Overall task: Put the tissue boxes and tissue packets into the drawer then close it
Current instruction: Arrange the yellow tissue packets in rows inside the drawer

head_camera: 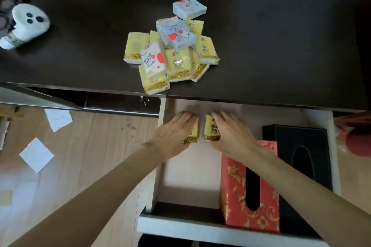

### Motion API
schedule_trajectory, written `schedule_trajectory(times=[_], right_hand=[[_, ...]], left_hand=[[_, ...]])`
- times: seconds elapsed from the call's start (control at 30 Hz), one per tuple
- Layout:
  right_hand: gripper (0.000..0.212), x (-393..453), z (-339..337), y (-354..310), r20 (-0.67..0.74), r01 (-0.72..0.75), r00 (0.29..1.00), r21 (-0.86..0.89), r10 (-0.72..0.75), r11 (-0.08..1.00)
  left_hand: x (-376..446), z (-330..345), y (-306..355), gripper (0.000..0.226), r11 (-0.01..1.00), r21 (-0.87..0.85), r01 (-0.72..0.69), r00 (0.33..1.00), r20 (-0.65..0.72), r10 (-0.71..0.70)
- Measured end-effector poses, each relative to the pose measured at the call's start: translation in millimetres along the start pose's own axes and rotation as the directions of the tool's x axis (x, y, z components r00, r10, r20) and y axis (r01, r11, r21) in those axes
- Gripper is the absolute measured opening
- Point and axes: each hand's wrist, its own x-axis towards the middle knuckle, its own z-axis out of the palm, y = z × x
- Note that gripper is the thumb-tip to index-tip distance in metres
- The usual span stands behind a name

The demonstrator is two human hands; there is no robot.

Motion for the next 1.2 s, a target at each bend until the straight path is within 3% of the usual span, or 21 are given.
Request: schedule_trajectory(times=[0.1,0.27,0.47,0.63,0.77,0.9,1.07,1.2], right_hand=[[0.072,7,8,4,0.017,0.006,1.000,-0.035,-0.005,0.999],[0.089,6,9,3,-0.007,0.006,1.000,-0.080,-0.007,0.997],[0.076,8,13,3,-0.014,0.027,0.999,-0.169,-0.030,0.985],[0.062,8,17,5,-0.053,0.028,0.998,-0.253,-0.043,0.967],[0.056,7,19,4,-0.114,0.000,0.993,-0.258,-0.030,0.966],[0.073,-4,19,0,-0.195,-0.033,0.981,-0.153,0.003,0.988],[0.090,-31,16,-10,-0.199,-0.068,0.978,-0.030,0.061,0.997],[0.099,-18,17,-6,-0.159,-0.038,0.987,-0.038,0.032,0.999]], left_hand=[[3,14,-4,0.079,0.995,0.092,-0.021,0.997,-0.078,0.029],[0,23,-8,0.085,0.945,0.313,-0.098,0.967,-0.193,0.164],[-2,24,-7,0.070,0.909,0.416,-0.028,0.960,-0.243,0.140],[-7,30,-5,0.080,0.880,0.474,0.005,0.954,-0.266,0.138],[-7,31,-4,0.078,0.867,0.499,0.009,0.970,-0.216,0.114],[-17,29,7,0.064,0.885,0.466,0.011,0.976,-0.196,0.091],[-32,22,20,0.063,0.920,0.390,0.027,0.991,-0.131,0.027],[-21,24,9,0.061,0.945,0.322,0.048,0.975,-0.222,0.026]])
